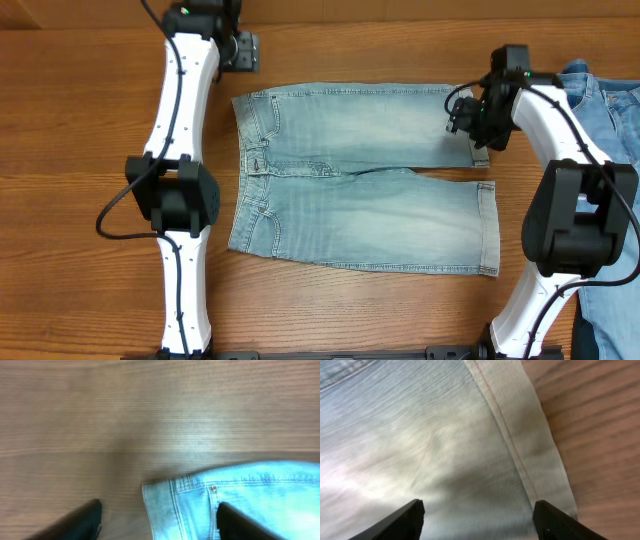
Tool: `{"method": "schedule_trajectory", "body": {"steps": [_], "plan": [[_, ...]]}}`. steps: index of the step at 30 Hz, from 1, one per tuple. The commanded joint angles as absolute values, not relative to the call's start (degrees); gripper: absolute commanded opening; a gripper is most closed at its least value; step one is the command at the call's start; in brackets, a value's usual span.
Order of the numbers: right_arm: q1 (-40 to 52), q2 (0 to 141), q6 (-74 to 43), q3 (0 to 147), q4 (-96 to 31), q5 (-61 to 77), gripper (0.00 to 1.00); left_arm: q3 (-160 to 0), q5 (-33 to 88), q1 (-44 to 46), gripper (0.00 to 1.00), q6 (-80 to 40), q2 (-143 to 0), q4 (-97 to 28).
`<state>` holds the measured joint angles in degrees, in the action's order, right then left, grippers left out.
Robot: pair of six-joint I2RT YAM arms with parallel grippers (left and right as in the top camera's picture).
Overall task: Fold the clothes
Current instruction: 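Release the corners and lift both grippers away from the shorts, then move both grippers to the shorts' bottom edge, waistband and leg hem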
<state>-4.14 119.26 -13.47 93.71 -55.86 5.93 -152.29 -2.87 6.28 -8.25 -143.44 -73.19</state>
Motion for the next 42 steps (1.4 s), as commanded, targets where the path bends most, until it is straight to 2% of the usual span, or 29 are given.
{"method": "schedule_trajectory", "body": {"steps": [1,4,7,11,15,20,22,27,37,42], "plan": [[-4.5,119.4,-13.8,99.2,-61.1,6.5,0.74,-161.2,-2.0,6.8,0.04,-14.5,-142.7,-84.9],[-4.5,119.3,-13.8,99.6,-63.7,6.5,0.74,-159.8,4.2,7.5,0.04,-17.7,-142.8,-96.8],[-4.5,119.3,-13.7,99.6,-63.8,6.2,0.75,-152.5,11.6,10.7,0.04,-14.3,-142.8,-96.8],[-4.6,119.3,-13.5,99.6,-64.6,2.4,0.78,-140.9,11.3,16.9,0.04,-12.4,-142.7,-96.8],[-4.6,119.3,-13.4,99.6,-64.8,-1.7,0.82,-134.8,9.3,21.1,0.04,-12.4,-140.1,-96.9],[-4.6,119.3,-13.3,99.6,-63.9,-2.5,0.84,-125.2,-5.8,24.8,0.04,-18.1,-132.4,-96.8],[-4.6,119.3,-13.4,99.6,-63.7,-2.5,0.86,-119.9,-6.6,24.8,0.04,-18.9,-130.4,-96.0],[-4.6,119.3,-13.3,99.5,-63.5,-2.5,0.90,-110.3,-6.4,23.8,0.04,-17.9,-130.1,-84.6],[-4.6,119.4,-13.3,98.7,-63.1,-2.5,0.91,-107.7,-5.9,18.6,0.04,-17.1,-130.1,-75.3],[-4.6,119.4,-13.3,98.7,-63.1,-2.5,0.91,-106.0,-1.3,16.0,0.04,-12.2,-130.1,-71.4]]}}
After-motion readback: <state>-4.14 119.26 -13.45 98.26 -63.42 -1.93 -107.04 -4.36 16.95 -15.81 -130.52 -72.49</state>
